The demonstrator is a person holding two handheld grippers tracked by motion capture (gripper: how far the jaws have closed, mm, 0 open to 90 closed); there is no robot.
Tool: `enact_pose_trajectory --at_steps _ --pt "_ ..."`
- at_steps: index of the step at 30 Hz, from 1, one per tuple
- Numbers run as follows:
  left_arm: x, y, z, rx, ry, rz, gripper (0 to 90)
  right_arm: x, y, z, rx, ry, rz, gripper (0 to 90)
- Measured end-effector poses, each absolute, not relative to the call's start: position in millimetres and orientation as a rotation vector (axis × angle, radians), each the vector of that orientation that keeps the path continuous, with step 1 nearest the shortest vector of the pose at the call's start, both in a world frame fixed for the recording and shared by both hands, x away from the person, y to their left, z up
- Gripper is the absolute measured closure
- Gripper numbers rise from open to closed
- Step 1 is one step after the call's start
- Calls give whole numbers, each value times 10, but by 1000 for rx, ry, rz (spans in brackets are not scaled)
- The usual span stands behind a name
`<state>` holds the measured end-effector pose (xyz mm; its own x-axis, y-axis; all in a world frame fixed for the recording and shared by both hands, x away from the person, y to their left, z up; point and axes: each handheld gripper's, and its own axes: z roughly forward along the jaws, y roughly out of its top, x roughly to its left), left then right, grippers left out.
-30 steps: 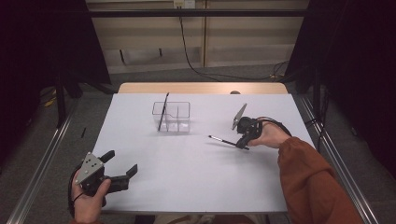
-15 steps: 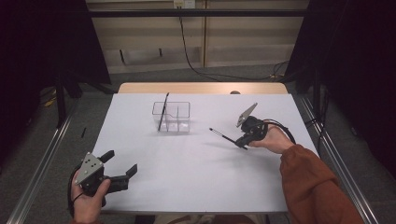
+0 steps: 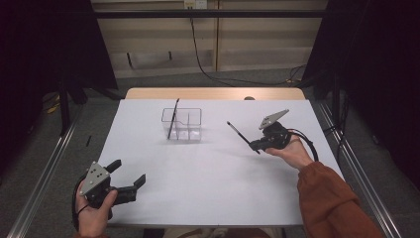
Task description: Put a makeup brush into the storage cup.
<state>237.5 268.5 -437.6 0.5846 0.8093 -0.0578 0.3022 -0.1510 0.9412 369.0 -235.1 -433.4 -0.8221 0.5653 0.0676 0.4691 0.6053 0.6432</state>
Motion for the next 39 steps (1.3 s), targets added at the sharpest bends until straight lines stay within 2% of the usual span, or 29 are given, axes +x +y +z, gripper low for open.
enact_pose_trajectory --at_steps 21,39 --pt "2377 2682 -4374 1726 918 577 25 3581 -2378 -4353 944 2508 1270 846" --pt "2379 2684 -4378 1726 919 572 25 3450 -2414 -4290 832 2354 1507 846"
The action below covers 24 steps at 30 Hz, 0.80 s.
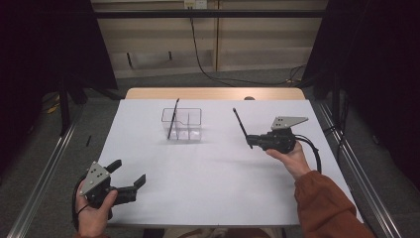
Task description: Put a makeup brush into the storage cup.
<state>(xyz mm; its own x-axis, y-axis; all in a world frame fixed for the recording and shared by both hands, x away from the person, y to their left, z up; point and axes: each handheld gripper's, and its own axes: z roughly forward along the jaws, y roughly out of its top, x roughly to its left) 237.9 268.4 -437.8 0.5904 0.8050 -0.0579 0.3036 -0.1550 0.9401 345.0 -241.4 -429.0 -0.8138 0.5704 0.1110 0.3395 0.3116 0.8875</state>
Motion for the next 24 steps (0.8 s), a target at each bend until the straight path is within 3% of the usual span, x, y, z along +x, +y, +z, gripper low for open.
enact_pose_trajectory --at_steps 24 --pt "2390 2647 -4376 1712 913 567 25 3214 -2170 -4165 753 2295 1725 846"
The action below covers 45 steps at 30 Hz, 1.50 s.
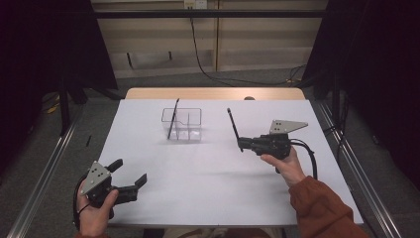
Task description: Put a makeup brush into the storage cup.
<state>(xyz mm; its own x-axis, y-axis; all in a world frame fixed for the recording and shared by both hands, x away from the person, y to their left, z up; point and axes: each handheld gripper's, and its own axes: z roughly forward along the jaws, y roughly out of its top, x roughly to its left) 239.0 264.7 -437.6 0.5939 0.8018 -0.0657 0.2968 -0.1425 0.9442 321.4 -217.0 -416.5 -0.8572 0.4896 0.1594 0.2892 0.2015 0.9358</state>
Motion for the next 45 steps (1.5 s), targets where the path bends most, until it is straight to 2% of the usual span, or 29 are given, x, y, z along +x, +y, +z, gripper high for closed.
enact_pose_trajectory --at_steps 9,21,45 --pt "2416 2588 -4354 1686 902 524 25 3158 -2083 -4193 723 2311 1742 846" --pt "2496 2435 -4266 1700 852 553 26 3088 -1974 -4198 693 2335 1766 845" --pt "2665 1783 -4095 1726 702 469 24 3031 -1774 -4228 657 2359 1791 846"
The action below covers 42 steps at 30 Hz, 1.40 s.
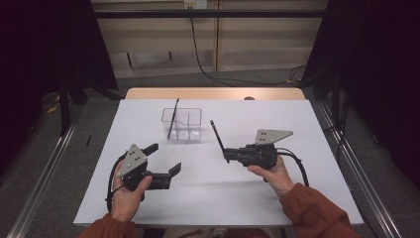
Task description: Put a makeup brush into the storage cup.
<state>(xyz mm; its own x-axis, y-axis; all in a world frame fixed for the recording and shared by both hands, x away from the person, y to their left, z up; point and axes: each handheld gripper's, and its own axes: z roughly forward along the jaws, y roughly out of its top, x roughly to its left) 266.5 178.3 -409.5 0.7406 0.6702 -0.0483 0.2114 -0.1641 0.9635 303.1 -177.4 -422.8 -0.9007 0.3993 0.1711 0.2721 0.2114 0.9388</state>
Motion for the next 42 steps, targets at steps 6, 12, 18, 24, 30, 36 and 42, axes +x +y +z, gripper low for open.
enact_pose_trajectory --at_steps 6,12,18,24,30,36,42 --pt "2701 1608 -4045 1725 666 445 24 3023 -1738 -4244 650 2369 1788 845" --pt "2729 1454 -4011 1724 638 424 24 3025 -1724 -4251 647 2375 1787 845" --pt "2751 1317 -3965 1711 612 403 24 3026 -1710 -4259 648 2374 1790 845" --pt "2778 1199 -3897 1722 587 405 27 3022 -1676 -4268 649 2375 1804 845" --pt "2812 1087 -3860 1720 566 396 29 3026 -1666 -4280 650 2378 1804 845" --pt "2829 994 -3858 1729 545 389 47 3018 -1657 -4284 652 2374 1815 845" --pt "2861 924 -3846 1725 547 384 66 3007 -1641 -4292 645 2382 1814 845"
